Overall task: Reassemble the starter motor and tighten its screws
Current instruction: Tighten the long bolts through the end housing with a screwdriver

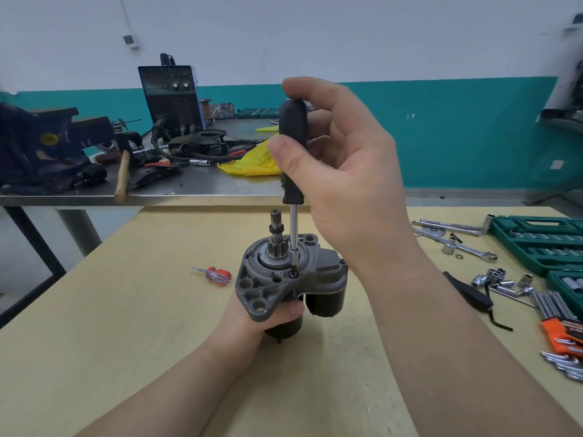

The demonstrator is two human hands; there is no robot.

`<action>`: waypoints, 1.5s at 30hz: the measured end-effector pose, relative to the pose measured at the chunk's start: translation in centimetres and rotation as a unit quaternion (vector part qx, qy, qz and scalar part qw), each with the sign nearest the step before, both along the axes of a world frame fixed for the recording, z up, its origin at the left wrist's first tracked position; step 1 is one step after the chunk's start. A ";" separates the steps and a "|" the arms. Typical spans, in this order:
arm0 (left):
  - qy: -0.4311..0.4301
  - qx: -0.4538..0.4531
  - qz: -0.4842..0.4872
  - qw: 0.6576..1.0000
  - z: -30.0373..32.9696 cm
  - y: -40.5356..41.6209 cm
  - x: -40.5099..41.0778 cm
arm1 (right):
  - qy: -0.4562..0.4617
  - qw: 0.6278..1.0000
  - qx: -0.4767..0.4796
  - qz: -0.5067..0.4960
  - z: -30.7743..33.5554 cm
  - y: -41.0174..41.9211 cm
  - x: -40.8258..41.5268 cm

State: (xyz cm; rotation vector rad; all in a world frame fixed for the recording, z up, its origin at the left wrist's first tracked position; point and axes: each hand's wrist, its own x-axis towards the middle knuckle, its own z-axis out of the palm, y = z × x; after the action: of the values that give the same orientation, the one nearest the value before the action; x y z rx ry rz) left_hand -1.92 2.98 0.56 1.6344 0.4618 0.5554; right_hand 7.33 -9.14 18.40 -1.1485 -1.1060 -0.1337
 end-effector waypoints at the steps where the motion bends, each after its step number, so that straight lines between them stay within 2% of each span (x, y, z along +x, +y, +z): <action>1: -0.004 0.018 -0.007 1.000 -0.1 -0.2 -0.5 | 0.000 1.000 0.000 -0.002 0.0 0.1 0.0; 3: -0.003 0.026 -0.024 0.999 0.7 -0.9 -1.3 | 0.010 1.000 0.000 0.009 0.0 0.1 0.1; 7: -0.019 -0.004 0.015 1.000 1.4 -0.9 -0.6 | 0.041 0.997 0.008 0.057 -0.1 -0.3 0.2; 10: -0.010 0.034 -0.009 0.999 0.9 -0.9 -1.2 | 0.016 1.000 0.004 0.026 -0.1 -0.3 0.1; 13: 0.002 0.026 -0.002 1.000 0.7 -0.9 -1.6 | 0.004 1.000 0.004 -0.007 -0.1 0.0 0.1; 16: -0.007 -0.017 0.017 1.000 1.0 -0.9 -0.4 | 0.032 0.999 0.018 0.024 -0.1 -0.1 0.3; 19: -0.034 0.006 0.019 0.999 0.8 -0.9 -0.1 | 0.051 0.997 0.015 0.054 -0.1 -0.3 0.3; 24: -0.063 -0.035 0.028 0.997 1.9 -1.3 -0.2 | 0.013 1.000 0.009 0.000 0.0 0.0 0.2; 29: -0.033 -0.008 0.023 0.999 1.7 -1.3 -0.4 | 0.046 0.998 0.009 0.041 -0.1 0.0 0.3; 32: -0.007 0.021 0.009 1.000 1.3 -1.2 -0.7 | 0.028 0.999 0.002 0.026 0.0 -0.1 0.2; 37: -0.049 -0.037 0.041 0.997 1.1 -0.9 -0.3 | 0.016 1.000 0.006 0.005 -0.1 0.1 0.3; 40: -0.039 0.017 0.010 0.999 1.0 -0.9 -0.4 | 0.040 0.998 0.012 0.045 -0.2 0.0 0.4; 42: -0.043 0.011 0.023 0.999 1.0 -0.6 -0.1 | 0.042 0.997 0.005 0.059 -0.1 -0.3 0.3; 45: -0.054 -0.007 0.034 0.998 0.8 -0.5 -0.3 | 0.012 1.000 0.000 0.019 0.0 -0.2 0.2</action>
State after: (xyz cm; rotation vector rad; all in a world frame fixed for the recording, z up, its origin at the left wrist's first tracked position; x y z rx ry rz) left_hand -2.20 2.52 1.40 1.5708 0.4410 0.6856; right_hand 7.52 -9.34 18.38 -1.1259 -1.1064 -0.0891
